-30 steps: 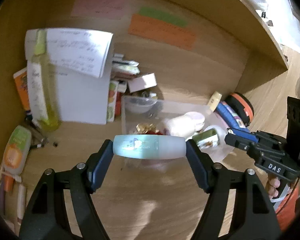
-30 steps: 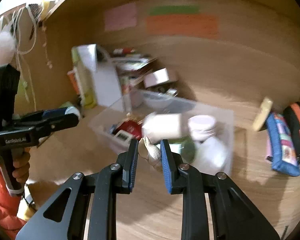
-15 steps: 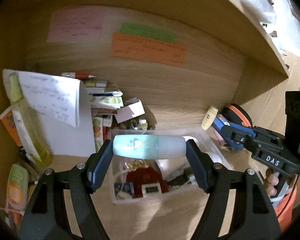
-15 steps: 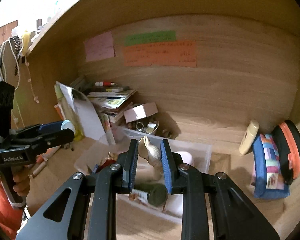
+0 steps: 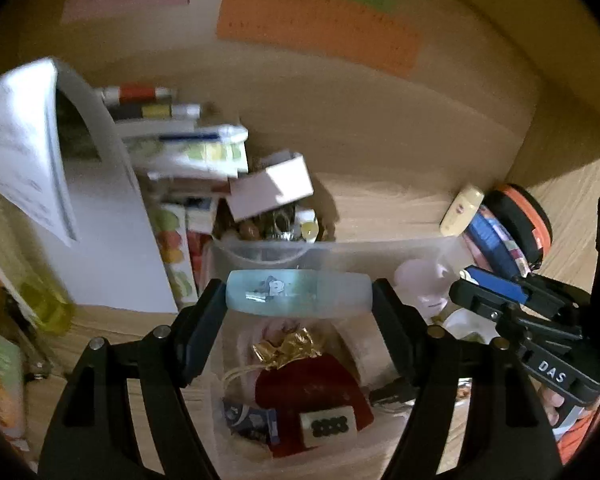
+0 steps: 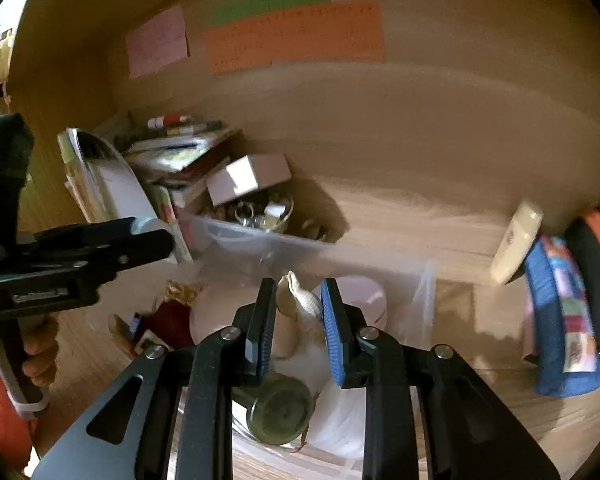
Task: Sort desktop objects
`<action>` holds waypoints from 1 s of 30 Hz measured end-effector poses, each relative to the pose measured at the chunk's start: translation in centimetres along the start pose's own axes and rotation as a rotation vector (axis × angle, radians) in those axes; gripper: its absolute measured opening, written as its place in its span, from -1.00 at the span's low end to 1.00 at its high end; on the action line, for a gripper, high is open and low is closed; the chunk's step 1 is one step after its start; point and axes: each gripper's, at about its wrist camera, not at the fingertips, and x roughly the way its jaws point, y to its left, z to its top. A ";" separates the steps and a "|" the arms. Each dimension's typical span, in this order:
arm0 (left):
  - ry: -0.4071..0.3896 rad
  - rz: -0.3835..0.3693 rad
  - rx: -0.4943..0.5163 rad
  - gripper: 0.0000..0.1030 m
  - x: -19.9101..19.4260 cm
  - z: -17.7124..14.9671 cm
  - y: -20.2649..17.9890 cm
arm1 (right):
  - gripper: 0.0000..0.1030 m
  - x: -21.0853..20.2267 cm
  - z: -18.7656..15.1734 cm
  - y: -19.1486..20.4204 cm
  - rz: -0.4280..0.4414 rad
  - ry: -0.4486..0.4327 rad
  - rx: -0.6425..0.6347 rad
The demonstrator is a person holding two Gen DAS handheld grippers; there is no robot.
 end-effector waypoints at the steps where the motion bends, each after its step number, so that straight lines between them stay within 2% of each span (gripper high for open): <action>1: 0.015 -0.007 -0.002 0.41 0.5 -0.1 0.1 | -0.60 0.2 -0.2 -0.1 0.004 0.006 0.002; 8: 0.072 -0.037 -0.006 0.41 2.0 -0.8 0.1 | -0.60 1.0 -0.8 0.4 -0.001 0.025 -0.017; 14: 0.084 -0.033 0.006 0.41 2.1 -1.2 -0.2 | -0.60 1.3 -1.0 0.8 -0.016 0.027 -0.029; 23: 0.054 -0.038 0.017 0.43 1.2 -1.0 -0.4 | -0.14 1.2 -1.2 1.4 -0.052 0.002 -0.058; 28: 0.051 -0.048 0.003 0.48 0.6 -0.7 -0.1 | 0.21 0.4 -0.9 1.5 -0.069 -0.033 -0.064; 30: 0.042 -0.048 -0.004 0.54 0.1 -0.5 0.0 | 0.23 0.0 -0.8 1.6 -0.078 -0.050 -0.067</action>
